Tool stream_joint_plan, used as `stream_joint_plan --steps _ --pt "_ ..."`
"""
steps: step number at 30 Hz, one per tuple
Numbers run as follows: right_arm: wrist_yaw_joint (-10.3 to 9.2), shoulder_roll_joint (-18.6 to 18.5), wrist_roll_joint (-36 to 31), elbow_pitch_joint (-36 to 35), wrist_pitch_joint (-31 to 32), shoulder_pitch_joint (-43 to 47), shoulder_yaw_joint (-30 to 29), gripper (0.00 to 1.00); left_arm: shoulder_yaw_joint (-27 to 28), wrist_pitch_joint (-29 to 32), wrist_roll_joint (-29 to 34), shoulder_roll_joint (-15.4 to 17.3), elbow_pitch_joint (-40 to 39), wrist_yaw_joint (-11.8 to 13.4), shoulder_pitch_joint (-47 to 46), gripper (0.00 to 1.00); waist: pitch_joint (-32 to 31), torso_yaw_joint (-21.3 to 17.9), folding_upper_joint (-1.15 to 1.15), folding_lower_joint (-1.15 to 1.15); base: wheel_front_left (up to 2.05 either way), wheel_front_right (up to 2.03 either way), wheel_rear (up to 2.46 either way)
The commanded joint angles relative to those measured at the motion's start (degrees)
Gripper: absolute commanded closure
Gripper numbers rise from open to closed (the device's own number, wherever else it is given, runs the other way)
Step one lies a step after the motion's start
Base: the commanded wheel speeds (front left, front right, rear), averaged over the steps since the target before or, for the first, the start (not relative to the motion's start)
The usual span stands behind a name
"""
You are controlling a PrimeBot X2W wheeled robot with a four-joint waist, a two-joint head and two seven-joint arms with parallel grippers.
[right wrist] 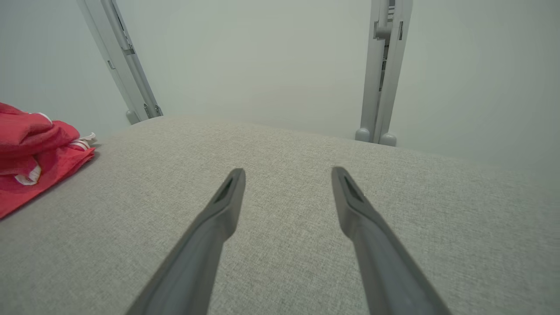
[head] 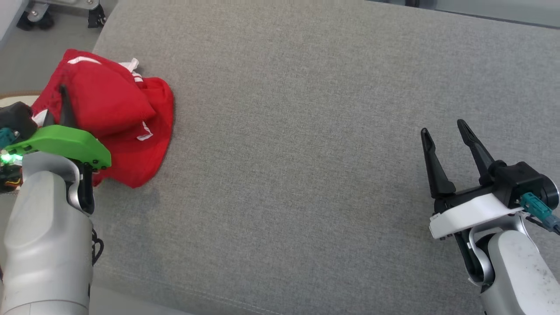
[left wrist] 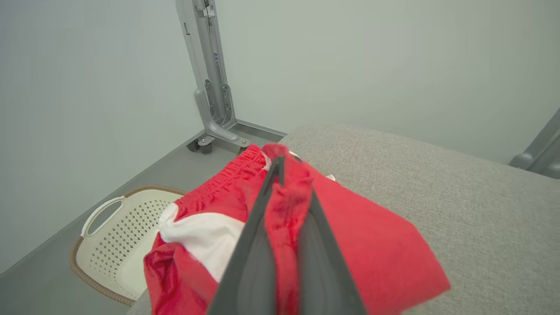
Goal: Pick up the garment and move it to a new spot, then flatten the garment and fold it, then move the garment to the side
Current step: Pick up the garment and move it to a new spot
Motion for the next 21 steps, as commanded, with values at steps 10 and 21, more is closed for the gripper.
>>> stream_joint_plan --steps 10,21 --pt "-0.06 2.1 0.1 0.8 -1.5 4.2 -1.4 0.0 0.0 -0.2 2.7 -1.6 -21.4 0.1 13.9 1.0 -9.2 -3.1 0.0 -0.01 0.0 0.0 0.0" --pt "-0.06 3.6 0.6 0.0 -1.1 5.8 -1.8 0.0 -10.0 2.9 2.1 -6.4 -33.0 -1.1 23.0 1.0 -11.7 -11.1 0.0 -0.01 0.0 0.0 0.0"
